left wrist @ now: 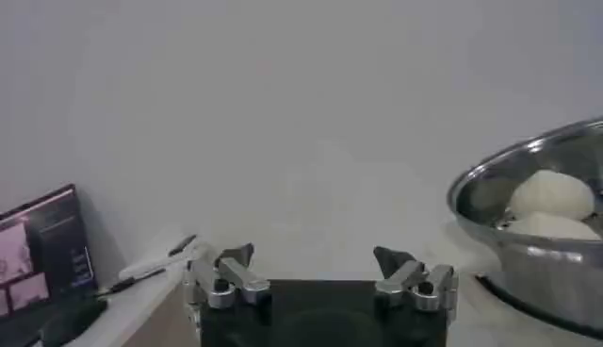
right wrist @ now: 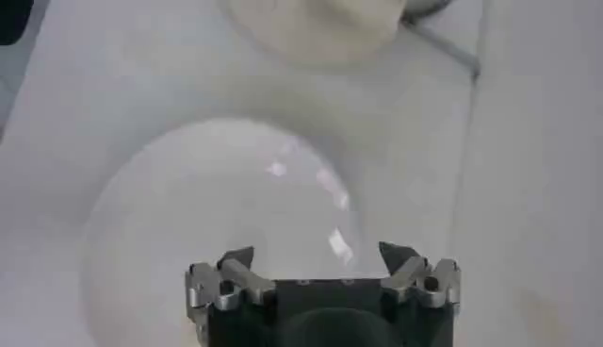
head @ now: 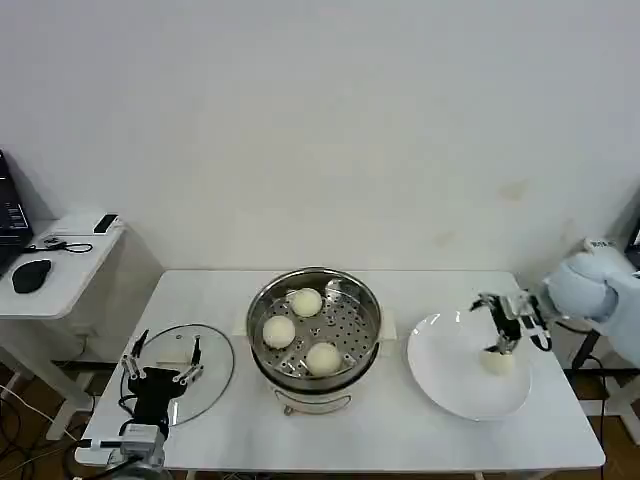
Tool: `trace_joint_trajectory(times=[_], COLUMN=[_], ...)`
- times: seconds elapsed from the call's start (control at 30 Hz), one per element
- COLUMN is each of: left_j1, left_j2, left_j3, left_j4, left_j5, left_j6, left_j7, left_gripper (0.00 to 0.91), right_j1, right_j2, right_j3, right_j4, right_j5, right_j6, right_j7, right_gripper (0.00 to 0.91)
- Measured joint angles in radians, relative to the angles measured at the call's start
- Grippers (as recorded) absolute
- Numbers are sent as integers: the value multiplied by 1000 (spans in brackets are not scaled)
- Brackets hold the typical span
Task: Take steamed baozi put them in steamer then cover it.
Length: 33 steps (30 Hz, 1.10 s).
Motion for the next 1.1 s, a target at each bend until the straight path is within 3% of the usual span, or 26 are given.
trace_joint_trajectory(times=[0.4,0.93,1.1], left_j1=[16,25,22], left_j2=[-9,-12,-15], left_j3=[-9,-22,-20], left_j4=[-1,7,18], left_j5=[13,14,15], left_j6=[-8,-14,-14], left_j7=[-1,-1,-1], left_gripper=[907,907,907], right_j1=[-233,-306,-307], right_j2=[35,147,178], right_j3=[206,276,283], right_j4=[-124,-277,-308], right_j5=[-89,-162,-171], right_j6=[5,17,16], right_j7=[6,17,21], right_gripper=[907,907,826])
